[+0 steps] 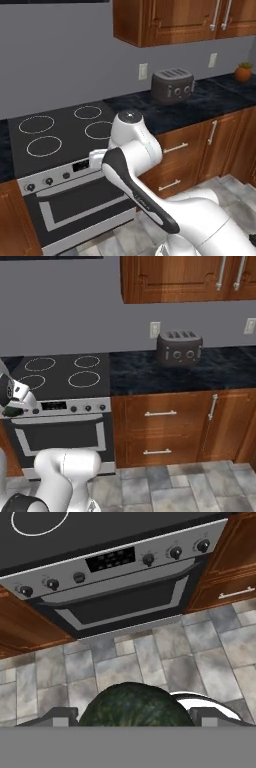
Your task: Turn on the sink faucet. Then move the squash from the counter to the sink. Turn off the sink. Move the vegetable from the sink to the pot next to the stove. Finally move the pot to the front left burner.
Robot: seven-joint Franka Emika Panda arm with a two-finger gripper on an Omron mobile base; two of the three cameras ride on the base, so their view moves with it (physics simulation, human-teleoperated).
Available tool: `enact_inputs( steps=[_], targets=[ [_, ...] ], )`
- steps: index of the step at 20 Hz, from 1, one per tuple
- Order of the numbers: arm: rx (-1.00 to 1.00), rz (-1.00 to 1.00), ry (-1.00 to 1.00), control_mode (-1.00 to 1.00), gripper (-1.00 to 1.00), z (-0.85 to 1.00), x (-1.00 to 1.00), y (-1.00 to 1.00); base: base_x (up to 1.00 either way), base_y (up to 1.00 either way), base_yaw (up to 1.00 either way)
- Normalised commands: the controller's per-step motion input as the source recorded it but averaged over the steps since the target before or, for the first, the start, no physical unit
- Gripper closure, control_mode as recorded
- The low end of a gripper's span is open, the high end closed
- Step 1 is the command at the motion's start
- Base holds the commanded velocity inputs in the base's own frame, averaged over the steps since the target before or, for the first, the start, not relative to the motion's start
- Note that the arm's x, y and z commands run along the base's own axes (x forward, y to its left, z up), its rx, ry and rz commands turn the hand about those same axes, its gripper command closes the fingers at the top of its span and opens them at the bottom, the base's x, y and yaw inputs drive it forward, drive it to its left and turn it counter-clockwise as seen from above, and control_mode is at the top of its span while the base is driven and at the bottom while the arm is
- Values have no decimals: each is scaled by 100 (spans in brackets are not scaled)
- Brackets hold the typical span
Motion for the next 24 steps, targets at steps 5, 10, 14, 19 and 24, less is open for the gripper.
enact_inputs(
  steps=[5, 10, 14, 19, 24],
  targets=[
    [0, 0, 0, 100, 100, 0, 0, 0, 52, 0, 14],
    [0, 0, 0, 100, 100, 0, 0, 0, 45, 0, 22],
    [0, 0, 0, 100, 100, 0, 0, 0, 32, 1, 27],
    [0, 0, 0, 100, 100, 0, 0, 0, 27, 8, 26],
    [0, 0, 0, 100, 100, 0, 0, 0, 28, 21, 20]
  ],
)
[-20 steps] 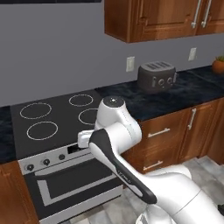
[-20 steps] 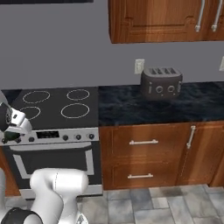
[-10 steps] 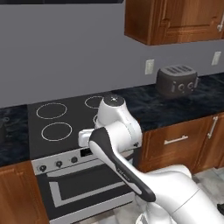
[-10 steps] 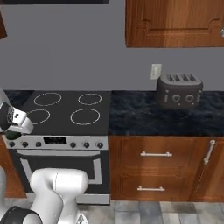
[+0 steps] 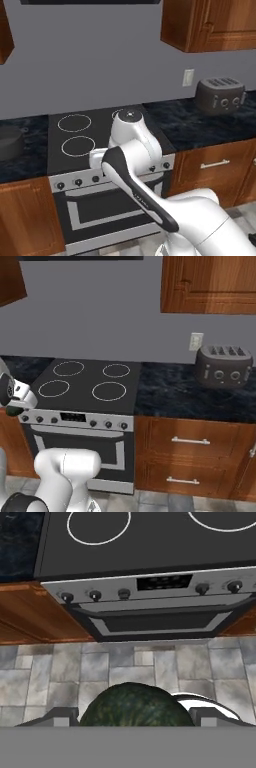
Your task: Turn on the sink faucet. Then move the squash from the counter to the sink. Turn off the sink. Move the vegetable from the sink to the pot next to the stove. Finally move the pot to the front left burner.
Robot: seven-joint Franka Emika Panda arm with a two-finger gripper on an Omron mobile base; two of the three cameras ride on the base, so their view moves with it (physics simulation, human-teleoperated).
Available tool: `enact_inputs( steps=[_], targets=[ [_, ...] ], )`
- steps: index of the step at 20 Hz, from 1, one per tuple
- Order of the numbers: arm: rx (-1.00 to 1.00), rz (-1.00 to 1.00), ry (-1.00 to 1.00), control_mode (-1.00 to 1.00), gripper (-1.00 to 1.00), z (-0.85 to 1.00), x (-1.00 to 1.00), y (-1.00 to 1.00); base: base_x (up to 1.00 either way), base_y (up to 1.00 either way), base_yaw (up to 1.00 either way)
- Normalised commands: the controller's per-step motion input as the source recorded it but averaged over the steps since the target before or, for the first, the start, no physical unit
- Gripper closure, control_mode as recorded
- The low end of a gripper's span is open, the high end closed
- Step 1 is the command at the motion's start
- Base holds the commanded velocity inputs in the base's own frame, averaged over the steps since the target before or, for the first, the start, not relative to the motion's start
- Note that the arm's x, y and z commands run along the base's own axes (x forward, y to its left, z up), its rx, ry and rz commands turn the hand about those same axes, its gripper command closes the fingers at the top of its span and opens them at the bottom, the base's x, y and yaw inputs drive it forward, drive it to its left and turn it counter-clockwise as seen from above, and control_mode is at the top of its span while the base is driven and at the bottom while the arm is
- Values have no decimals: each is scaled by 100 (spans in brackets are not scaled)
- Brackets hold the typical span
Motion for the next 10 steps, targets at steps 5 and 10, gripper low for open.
enact_inputs(
  steps=[5, 10],
  targets=[
    [0, 0, 0, 100, 100, 0, 0, 0, 40, 39, 12],
    [0, 0, 0, 100, 100, 0, 0, 0, 44, 54, 3]
  ],
)
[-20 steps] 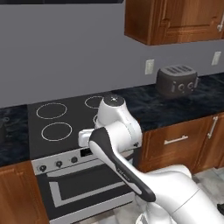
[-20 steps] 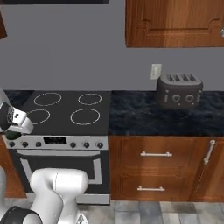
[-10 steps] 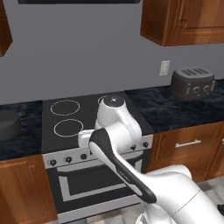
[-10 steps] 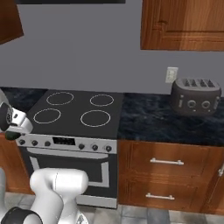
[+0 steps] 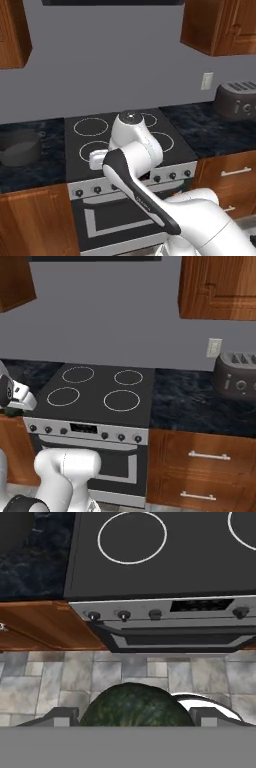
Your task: Turn on the sink faucet. Then move the squash from the counter to the sink. Turn off the sink. Move the vegetable from the sink to the pot next to the stove. Finally move the pot to the front left burner.
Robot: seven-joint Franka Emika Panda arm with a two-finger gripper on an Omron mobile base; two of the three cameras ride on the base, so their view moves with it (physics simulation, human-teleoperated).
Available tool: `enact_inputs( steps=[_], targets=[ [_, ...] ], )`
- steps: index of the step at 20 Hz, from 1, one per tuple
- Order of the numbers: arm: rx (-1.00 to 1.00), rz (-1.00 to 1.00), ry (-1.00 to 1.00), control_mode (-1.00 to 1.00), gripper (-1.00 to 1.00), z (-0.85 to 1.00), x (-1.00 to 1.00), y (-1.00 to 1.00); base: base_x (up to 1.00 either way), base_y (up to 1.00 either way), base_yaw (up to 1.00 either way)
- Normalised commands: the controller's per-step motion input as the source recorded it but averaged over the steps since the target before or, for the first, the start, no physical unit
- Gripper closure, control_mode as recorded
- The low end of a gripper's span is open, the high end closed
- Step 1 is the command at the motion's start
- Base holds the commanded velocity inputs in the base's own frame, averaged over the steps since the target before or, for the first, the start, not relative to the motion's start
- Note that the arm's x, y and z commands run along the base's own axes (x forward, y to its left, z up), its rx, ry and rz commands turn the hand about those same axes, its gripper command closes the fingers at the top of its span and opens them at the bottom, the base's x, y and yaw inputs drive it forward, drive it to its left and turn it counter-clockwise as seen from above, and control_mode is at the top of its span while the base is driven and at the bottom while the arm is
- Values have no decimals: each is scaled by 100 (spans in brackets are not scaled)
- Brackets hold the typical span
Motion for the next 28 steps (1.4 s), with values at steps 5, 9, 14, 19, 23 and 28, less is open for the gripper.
enact_inputs(
  steps=[5, 9, 14, 19, 23, 28],
  targets=[
    [0, 0, 0, 100, 100, 0, 0, 0, 44, 56, 2],
    [0, 0, 0, 100, 100, 0, 0, 0, 38, 49, 2],
    [0, 0, 0, 100, 100, 0, 0, 0, 29, 46, 2],
    [0, 0, 0, 100, 100, 0, 0, 0, 16, 45, 0],
    [0, 0, 0, 100, 100, 0, 0, 0, 23, 40, 0],
    [0, 0, 0, 100, 100, 0, 0, 0, 34, 20, 0]
  ],
)
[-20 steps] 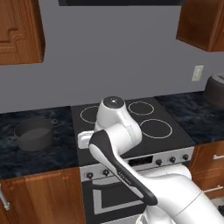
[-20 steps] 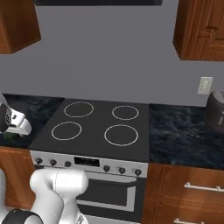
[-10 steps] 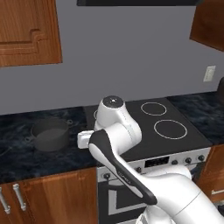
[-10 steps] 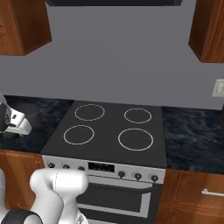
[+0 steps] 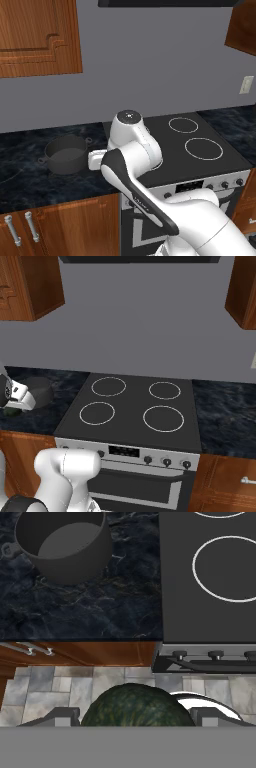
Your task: Turn on the sink faucet. Then move the squash from the counter to the sink. Turn off the sink. Move the vegetable from the sink to the pot next to the stove. Finally move the pot to the front left burner.
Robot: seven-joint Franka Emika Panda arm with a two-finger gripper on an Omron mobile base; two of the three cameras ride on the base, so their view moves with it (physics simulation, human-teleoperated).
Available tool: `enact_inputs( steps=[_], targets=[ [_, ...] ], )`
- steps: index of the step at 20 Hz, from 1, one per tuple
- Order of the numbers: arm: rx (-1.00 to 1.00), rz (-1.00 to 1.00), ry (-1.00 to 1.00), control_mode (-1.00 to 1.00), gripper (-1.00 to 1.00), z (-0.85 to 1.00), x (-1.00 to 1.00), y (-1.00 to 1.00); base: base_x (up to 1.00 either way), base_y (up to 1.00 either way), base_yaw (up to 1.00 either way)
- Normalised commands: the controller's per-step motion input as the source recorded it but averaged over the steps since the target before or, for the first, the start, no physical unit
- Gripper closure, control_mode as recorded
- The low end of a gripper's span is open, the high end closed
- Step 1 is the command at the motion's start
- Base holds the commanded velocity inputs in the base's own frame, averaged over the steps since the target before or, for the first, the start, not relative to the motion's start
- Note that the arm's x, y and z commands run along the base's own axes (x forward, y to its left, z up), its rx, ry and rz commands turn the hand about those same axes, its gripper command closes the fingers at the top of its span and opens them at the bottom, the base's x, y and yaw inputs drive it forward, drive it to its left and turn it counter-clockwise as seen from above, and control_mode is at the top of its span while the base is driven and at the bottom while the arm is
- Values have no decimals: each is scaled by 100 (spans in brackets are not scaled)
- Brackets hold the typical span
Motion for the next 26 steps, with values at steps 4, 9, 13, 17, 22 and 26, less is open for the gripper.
enact_inputs(
  steps=[4, 9, 13, 17, 22, 26],
  targets=[
    [0, 0, 0, 100, 100, 0, 0, 0, 37, 18, 0],
    [0, 0, 0, 100, 100, 0, 0, 0, 28, 21, 0],
    [0, 0, 0, 100, 100, 0, 0, 0, 21, 25, -4],
    [0, 0, 0, 100, 100, 0, 0, 0, 11, 19, -2],
    [0, 0, 0, 100, 100, 0, 0, 0, 0, 1, 0],
    [0, 0, 0, 100, 100, 0, 0, 0, 3, 0, 0]
  ],
)
